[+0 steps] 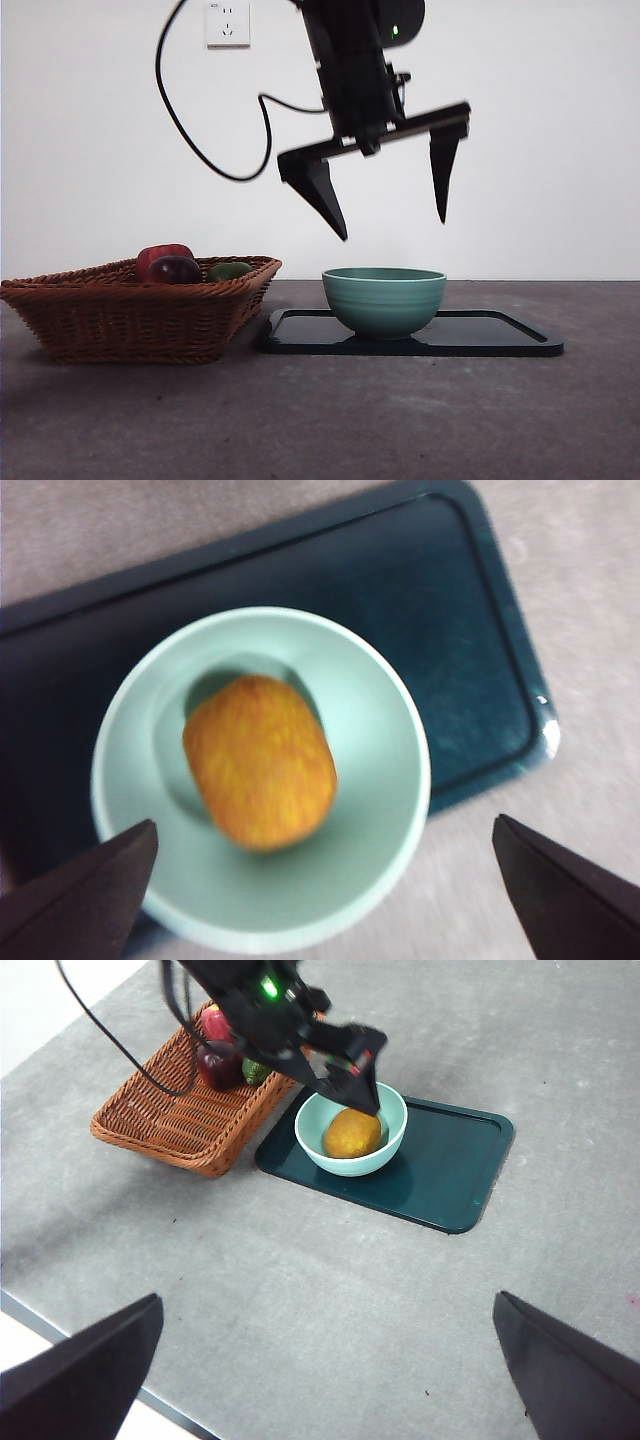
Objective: Pick up the wifruite, put it on the bowl, pick up the plate, put it on desk
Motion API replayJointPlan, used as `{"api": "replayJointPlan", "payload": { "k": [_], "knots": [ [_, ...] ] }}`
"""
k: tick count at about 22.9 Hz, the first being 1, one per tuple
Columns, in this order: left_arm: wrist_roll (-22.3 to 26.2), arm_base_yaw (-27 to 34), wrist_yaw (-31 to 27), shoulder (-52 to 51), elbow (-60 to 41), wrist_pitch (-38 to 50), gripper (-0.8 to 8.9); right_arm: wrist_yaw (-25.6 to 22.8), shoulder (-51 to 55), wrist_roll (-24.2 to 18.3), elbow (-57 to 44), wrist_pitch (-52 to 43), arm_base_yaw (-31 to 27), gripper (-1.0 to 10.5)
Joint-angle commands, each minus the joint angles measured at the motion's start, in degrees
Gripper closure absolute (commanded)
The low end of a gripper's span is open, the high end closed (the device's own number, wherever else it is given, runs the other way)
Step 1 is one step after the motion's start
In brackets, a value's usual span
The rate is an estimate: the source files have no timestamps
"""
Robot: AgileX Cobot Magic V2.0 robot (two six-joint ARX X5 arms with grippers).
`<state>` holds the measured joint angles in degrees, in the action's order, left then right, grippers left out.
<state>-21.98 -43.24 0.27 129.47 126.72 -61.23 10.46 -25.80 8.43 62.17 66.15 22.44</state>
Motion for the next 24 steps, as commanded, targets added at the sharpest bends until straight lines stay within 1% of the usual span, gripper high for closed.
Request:
{"api": "replayJointPlan", "payload": {
  "k": [1,7,8,9,10,17,19,24],
  "knots": [
    [1.6,-0.3,0.1,3.1,1.9,1.3,1.26,0.1,-0.3,0.6,0.3,-0.5,0.3,3.3],
    [2.3,0.1,0.0,6.5,1.9,1.9,1.35,0.1,-0.3,0.6,0.3,-0.5,0.3,3.3],
    [2.3,0.1,-0.1,6.7,1.9,1.9,1.65,0.1,-0.3,0.6,0.3,-0.5,0.3,3.3],
    [2.3,0.1,-0.2,6.8,1.9,2.1,2.27,0.1,-0.3,0.6,0.3,-0.5,0.3,3.3],
    [2.3,0.1,-0.2,6.9,1.9,2.4,2.59,0.1,-0.3,0.6,0.3,-0.5,0.3,3.3],
    [3.0,0.6,-0.3,7.8,1.9,2.6,2.63,0.1,-0.3,0.6,0.3,-0.5,0.3,3.3],
    [2.9,0.9,-0.3,7.9,1.9,2.8,3.32,0.1,-0.3,0.6,0.3,-0.5,0.3,3.3],
    [3.0,0.9,-0.2,8.2,1.9,3.6,3.39,0.1,-0.3,0.6,0.3,-0.5,0.3,3.3]
  ]
}}
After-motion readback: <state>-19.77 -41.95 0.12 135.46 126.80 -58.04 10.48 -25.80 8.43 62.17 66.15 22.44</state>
